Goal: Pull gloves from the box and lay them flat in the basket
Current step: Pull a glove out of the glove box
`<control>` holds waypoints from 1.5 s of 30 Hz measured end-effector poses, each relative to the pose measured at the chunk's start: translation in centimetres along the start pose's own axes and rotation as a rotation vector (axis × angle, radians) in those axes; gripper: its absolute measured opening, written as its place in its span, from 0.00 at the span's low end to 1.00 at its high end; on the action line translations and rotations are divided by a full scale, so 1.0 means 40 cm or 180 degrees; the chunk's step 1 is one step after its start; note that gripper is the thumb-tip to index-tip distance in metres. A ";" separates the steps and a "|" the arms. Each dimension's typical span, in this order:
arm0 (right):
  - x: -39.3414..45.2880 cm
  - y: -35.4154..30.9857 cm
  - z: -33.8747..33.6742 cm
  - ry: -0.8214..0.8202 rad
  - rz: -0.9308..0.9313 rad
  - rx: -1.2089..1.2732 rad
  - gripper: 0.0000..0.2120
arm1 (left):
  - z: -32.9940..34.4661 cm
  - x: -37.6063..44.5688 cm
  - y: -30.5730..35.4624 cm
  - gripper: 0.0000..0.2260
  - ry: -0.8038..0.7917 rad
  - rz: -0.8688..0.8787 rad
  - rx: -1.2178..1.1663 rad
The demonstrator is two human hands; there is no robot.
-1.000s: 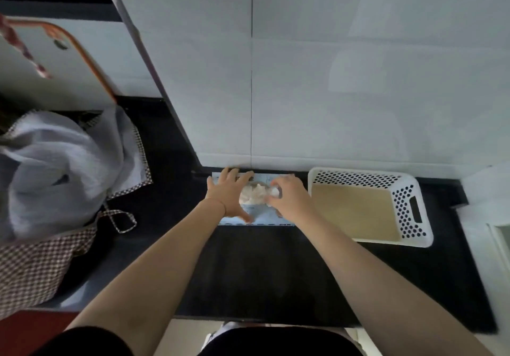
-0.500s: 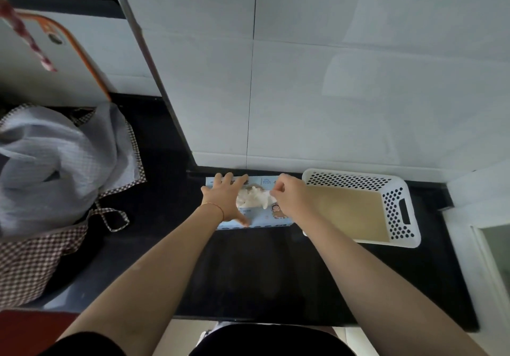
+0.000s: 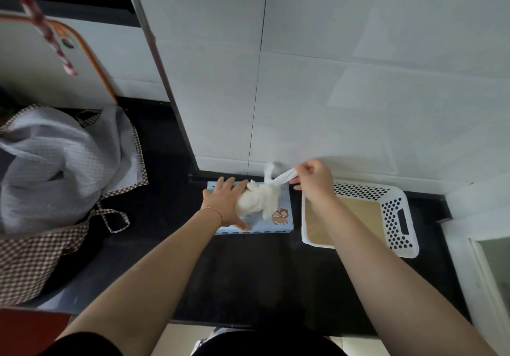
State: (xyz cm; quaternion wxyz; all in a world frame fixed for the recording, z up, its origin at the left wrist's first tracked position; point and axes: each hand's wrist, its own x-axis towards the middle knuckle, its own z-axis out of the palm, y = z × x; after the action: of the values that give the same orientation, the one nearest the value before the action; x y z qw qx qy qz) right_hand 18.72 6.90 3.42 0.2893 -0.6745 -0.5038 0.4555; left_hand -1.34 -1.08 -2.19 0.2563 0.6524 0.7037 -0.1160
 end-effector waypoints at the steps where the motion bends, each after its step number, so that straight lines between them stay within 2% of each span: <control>1: 0.008 -0.012 -0.016 0.0088 0.0022 0.0098 0.02 | -0.001 -0.002 -0.001 0.57 -0.0037 -0.0005 -0.0059; 3: 0.018 -0.029 -0.041 0.0048 0.0014 0.0098 0.03 | -0.008 -0.004 0.002 0.54 -0.0006 0.0040 -0.0210; 7: 0.003 -0.014 -0.038 -0.0476 0.0256 0.0028 0.04 | -0.042 -0.020 0.036 0.46 0.0741 0.0260 -0.0869; 9: -0.010 0.001 -0.023 -0.0620 0.0340 0.0089 0.05 | -0.052 -0.027 0.053 0.41 0.0836 0.0475 -0.1393; 11: -0.021 0.006 -0.013 -0.0772 0.0422 0.0193 0.07 | -0.048 -0.027 0.067 0.28 0.0729 0.0441 -0.1897; 13: -0.029 0.010 -0.009 -0.0913 0.0480 0.0267 0.09 | -0.044 -0.018 0.070 0.11 0.0815 0.0283 -0.1978; 15: -0.034 0.015 -0.011 -0.0788 0.0394 0.0161 0.10 | -0.047 -0.011 0.059 0.03 0.0952 0.0108 -0.2050; 18: -0.040 0.023 -0.015 -0.0465 0.0089 -0.0508 0.12 | -0.069 -0.019 0.022 0.06 0.1217 -0.0216 -0.2060; 21: -0.063 0.034 0.003 -0.0927 -0.0014 -0.1054 0.16 | -0.091 -0.028 -0.028 0.10 0.1226 -0.0662 -0.1801; 23: -0.085 0.043 0.034 -0.1315 -0.0032 -0.1143 0.20 | -0.095 -0.032 -0.049 0.13 0.1180 -0.0774 -0.1551; 26: -0.101 0.058 0.085 -0.1426 -0.0362 -0.1474 0.19 | -0.094 -0.040 -0.046 0.14 0.1323 -0.0433 -0.1629; 29: -0.104 0.058 0.103 -0.1138 -0.0441 -0.1590 0.03 | -0.091 -0.055 -0.016 0.11 0.0941 0.0096 -0.1601; 31: -0.101 0.054 0.100 -0.0900 -0.0470 -0.1512 0.07 | -0.073 -0.061 -0.011 0.11 0.0788 0.0145 -0.1288; 34: -0.096 0.039 0.082 -0.0731 -0.0500 -0.1370 0.03 | -0.074 -0.061 -0.015 0.03 0.0966 -0.0101 -0.1221; 37: -0.089 0.029 0.066 -0.0687 -0.0627 -0.1393 0.01 | -0.112 -0.063 -0.012 0.10 0.1112 -0.0108 -0.1018; 39: -0.089 0.019 0.058 -0.0657 -0.0726 -0.1505 0.06 | -0.146 -0.066 -0.011 0.12 0.1232 -0.0012 -0.0954; 41: -0.086 0.011 0.051 -0.0619 -0.0776 -0.1552 0.10 | -0.181 -0.067 -0.006 0.12 0.1372 0.0071 -0.1085; 45: -0.091 -0.037 0.021 -0.0365 -0.0880 -0.1220 0.11 | -0.251 -0.075 0.017 0.10 0.1753 0.0249 -0.1405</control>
State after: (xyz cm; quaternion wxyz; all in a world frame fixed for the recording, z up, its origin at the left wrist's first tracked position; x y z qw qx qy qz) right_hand 17.04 3.89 5.51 0.1865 -0.6148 -0.6842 0.3452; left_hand -2.71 1.41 7.91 0.1960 0.6145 0.7290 0.2289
